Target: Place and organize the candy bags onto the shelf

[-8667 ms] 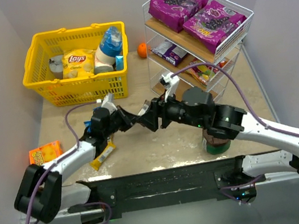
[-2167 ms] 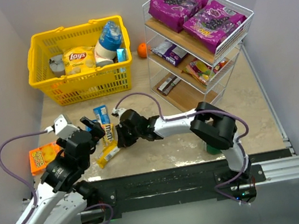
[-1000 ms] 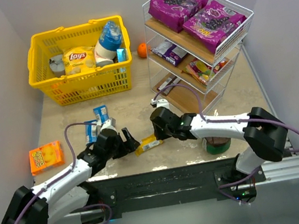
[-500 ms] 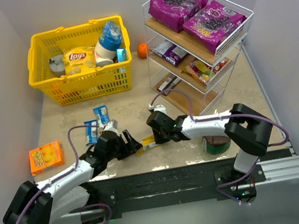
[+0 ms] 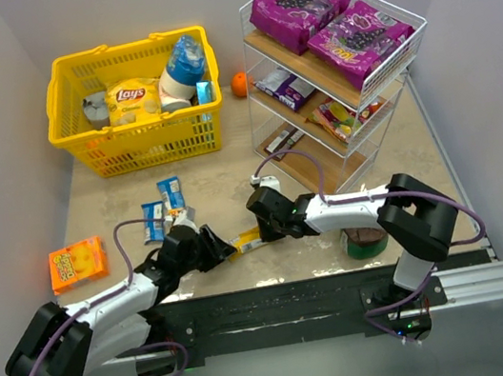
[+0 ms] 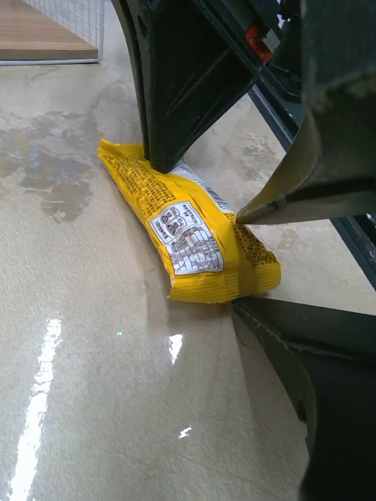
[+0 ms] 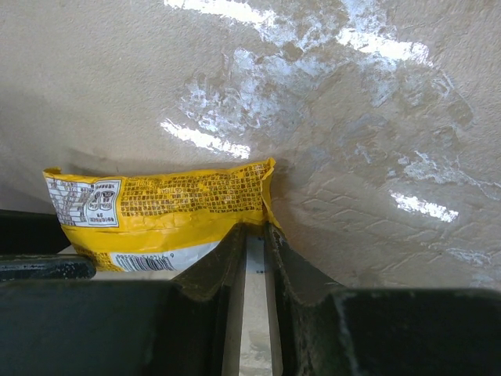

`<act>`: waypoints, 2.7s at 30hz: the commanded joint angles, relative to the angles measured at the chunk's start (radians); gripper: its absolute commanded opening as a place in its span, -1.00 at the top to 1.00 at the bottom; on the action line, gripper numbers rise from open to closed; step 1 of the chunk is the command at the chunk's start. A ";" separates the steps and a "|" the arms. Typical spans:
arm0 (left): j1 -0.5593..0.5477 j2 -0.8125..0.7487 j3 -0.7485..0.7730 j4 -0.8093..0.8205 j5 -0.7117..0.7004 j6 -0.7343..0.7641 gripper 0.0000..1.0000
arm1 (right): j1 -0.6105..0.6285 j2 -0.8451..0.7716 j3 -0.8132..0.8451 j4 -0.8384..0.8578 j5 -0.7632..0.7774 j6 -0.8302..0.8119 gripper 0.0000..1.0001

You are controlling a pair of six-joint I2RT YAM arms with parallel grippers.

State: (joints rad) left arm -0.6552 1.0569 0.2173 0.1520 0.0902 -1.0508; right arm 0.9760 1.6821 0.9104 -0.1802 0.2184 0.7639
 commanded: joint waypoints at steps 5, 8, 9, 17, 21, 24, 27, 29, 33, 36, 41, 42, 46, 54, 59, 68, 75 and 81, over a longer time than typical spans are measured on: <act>0.003 -0.008 -0.032 0.070 -0.033 -0.031 0.25 | 0.006 0.001 -0.010 0.013 0.015 0.015 0.63; 0.003 -0.003 -0.032 0.078 -0.040 -0.029 0.47 | 0.006 -0.004 -0.010 0.010 0.016 0.015 0.63; 0.003 -0.003 -0.032 0.067 -0.044 -0.029 0.62 | 0.006 -0.005 -0.011 0.010 0.016 0.015 0.63; 0.002 -0.052 -0.003 -0.008 -0.067 -0.021 1.00 | 0.007 -0.112 0.018 -0.031 0.010 0.005 0.49; 0.003 -0.072 0.011 -0.019 -0.067 -0.023 1.00 | 0.021 -0.223 0.057 -0.051 -0.017 -0.049 0.08; 0.003 -0.086 0.019 -0.009 -0.064 -0.035 1.00 | 0.035 -0.318 0.068 -0.032 -0.046 -0.118 -0.09; 0.002 -0.095 0.024 0.032 -0.053 -0.054 1.00 | 0.039 -0.389 0.074 -0.019 -0.071 -0.169 -0.24; 0.003 -0.095 0.036 0.055 -0.049 -0.067 1.00 | 0.039 -0.462 0.084 -0.025 -0.082 -0.201 -0.31; 0.002 -0.071 0.063 0.183 -0.030 -0.080 1.00 | 0.039 -0.594 0.090 -0.016 -0.109 -0.236 -0.46; 0.002 -0.006 0.112 0.248 -0.012 -0.078 1.00 | 0.040 -0.679 0.090 -0.019 -0.111 -0.245 -0.55; -0.007 0.173 0.218 0.400 0.042 -0.109 1.00 | 0.040 -0.762 0.087 -0.062 -0.097 -0.241 -0.62; -0.011 0.205 0.240 0.444 0.043 -0.113 1.00 | 0.039 -0.771 0.082 -0.067 -0.091 -0.241 -0.63; -0.024 0.357 0.347 0.550 0.042 -0.150 1.00 | 0.039 -0.806 0.073 -0.084 -0.077 -0.235 -0.66; -0.066 0.678 0.632 0.607 -0.076 -0.238 1.00 | 0.039 -0.845 0.074 -0.123 -0.056 -0.221 -0.66; -0.081 0.852 0.789 0.615 -0.147 -0.294 1.00 | 0.039 -0.877 0.074 -0.156 -0.033 -0.204 -0.66; -0.103 1.034 0.893 0.696 -0.291 -0.419 1.00 | 0.039 -0.898 0.074 -0.205 -0.005 -0.192 -0.65; -0.101 1.140 0.996 0.626 -0.273 -0.428 1.00 | 0.039 -0.904 0.103 -0.222 0.006 -0.190 -0.64; -0.098 1.169 0.973 0.587 -0.308 -0.485 1.00 | 0.039 -0.892 0.105 -0.214 0.004 -0.190 -0.63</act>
State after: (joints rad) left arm -0.7540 2.2070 1.1728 0.7246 -0.1677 -1.4967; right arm 1.0142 0.7914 0.9760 -0.4049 0.2001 0.5678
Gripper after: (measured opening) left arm 0.016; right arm 0.821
